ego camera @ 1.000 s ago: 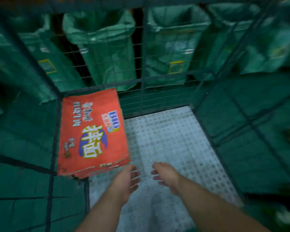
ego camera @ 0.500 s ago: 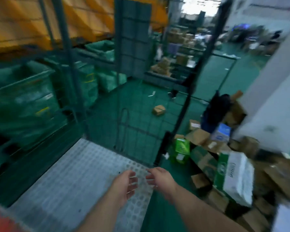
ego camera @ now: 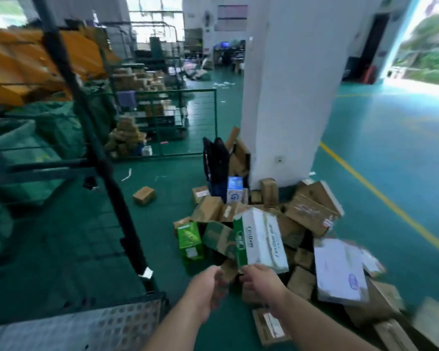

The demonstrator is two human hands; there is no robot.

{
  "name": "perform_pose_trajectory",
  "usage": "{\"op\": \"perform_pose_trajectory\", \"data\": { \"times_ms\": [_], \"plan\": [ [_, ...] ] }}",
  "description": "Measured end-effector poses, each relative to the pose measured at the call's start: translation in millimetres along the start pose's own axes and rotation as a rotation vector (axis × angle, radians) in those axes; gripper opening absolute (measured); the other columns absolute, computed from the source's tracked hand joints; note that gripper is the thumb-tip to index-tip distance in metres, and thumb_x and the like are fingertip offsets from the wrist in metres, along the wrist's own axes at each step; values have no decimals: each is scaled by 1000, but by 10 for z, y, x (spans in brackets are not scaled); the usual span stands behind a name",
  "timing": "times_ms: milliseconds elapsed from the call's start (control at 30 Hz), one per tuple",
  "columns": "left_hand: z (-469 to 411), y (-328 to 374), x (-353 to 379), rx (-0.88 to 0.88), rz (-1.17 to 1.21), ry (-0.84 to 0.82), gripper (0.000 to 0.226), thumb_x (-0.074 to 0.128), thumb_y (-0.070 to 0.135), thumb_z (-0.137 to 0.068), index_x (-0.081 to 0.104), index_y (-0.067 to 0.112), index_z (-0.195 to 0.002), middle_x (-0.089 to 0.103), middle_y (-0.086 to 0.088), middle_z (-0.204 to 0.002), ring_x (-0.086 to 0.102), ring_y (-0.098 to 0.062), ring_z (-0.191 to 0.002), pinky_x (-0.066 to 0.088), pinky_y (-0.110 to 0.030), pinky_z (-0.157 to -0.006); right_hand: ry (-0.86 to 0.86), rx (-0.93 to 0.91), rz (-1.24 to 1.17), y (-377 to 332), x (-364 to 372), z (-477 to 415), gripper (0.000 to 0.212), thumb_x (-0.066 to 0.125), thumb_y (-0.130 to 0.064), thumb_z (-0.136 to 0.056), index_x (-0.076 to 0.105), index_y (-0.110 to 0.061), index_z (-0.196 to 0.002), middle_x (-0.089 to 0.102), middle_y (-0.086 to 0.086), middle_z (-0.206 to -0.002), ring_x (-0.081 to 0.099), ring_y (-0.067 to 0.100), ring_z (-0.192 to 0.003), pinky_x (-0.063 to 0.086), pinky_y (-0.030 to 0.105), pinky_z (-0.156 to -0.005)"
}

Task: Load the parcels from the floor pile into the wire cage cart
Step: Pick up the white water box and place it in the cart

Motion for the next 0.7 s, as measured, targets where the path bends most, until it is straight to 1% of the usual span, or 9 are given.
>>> {"op": "perform_pose_trajectory", "data": {
  "times_ms": [67,100,200,267,367,467,567,633,700],
  "plan": [
    [-116,-10,450,-17,-35,-19,25,54,30,-99,66,19,-80,67,1,-65,58,-17,-56,34,-25,-53,28,10,-52,40,-455,-173,18,60,-19,-99,69,-5,-105,69,12,-87,62,20,-67,51,27,-59],
    [-170,-27,655,-21,-55,-24,25,54,31,-100,66,19,-81,67,1,-66,58,-17,-57,35,-25,-54,34,15,-72,75,-670,-237,17,58,-19,-100,68,-6,-105,67,11,-86,60,19,-64,50,26,-58],
    [-282,-107,1160,-58,-117,-40,23,52,30,-100,64,19,-83,66,2,-65,57,-17,-59,34,-27,-54,55,60,-97,319,-1176,-406,18,58,-23,-94,71,-11,-94,65,11,-80,59,21,-66,47,35,-61],
    [-366,-193,1412,-103,-182,-48,23,51,30,-101,64,19,-86,67,3,-67,58,-17,-61,37,-27,-55,72,123,-94,540,-1440,-501,22,57,-25,-94,72,-9,-99,69,15,-84,60,24,-70,45,35,-60],
    [-553,-318,1696,-156,-261,-63,22,51,32,-101,65,18,-91,69,1,-76,61,-19,-67,41,-28,-59,91,198,-119,764,-1702,-584,22,53,-22,-100,67,-9,-109,68,11,-92,57,21,-73,41,29,-58],
    [-800,-368,1925,-181,-341,-71,21,52,33,-101,66,17,-96,69,-2,-87,63,-21,-75,44,-30,-61,106,266,-142,928,-1892,-691,21,52,-22,-102,67,-10,-110,69,6,-93,58,19,-74,41,26,-60],
    [-1106,-408,2229,-231,-407,-111,21,51,32,-102,65,17,-98,69,-2,-87,63,-21,-73,43,-30,-64,127,304,-214,1016,-2047,-868,17,54,-19,-101,64,-5,-102,65,6,-84,54,17,-66,37,27,-59],
    [-1324,-395,2440,-255,-446,-144,20,51,30,-102,63,16,-98,68,-2,-84,63,-20,-72,43,-31,-64,146,325,-235,1015,-2137,-1004,14,52,-16,-101,63,-7,-98,64,3,-78,54,15,-61,37,26,-58],
    [-1574,-371,2644,-271,-479,-182,19,51,29,-103,63,15,-98,67,-3,-84,63,-20,-72,44,-31,-64,205,337,-235,1001,-2263,-1183,17,55,-17,-99,66,-6,-103,67,3,-80,58,16,-63,40,25,-58]
  ]
}}
Point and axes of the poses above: each hand's wrist, its own z-axis away from the middle knuckle, its own x-axis out of the palm, y = z × x, the point moved 9 cm from there along -z, towards the middle knuckle
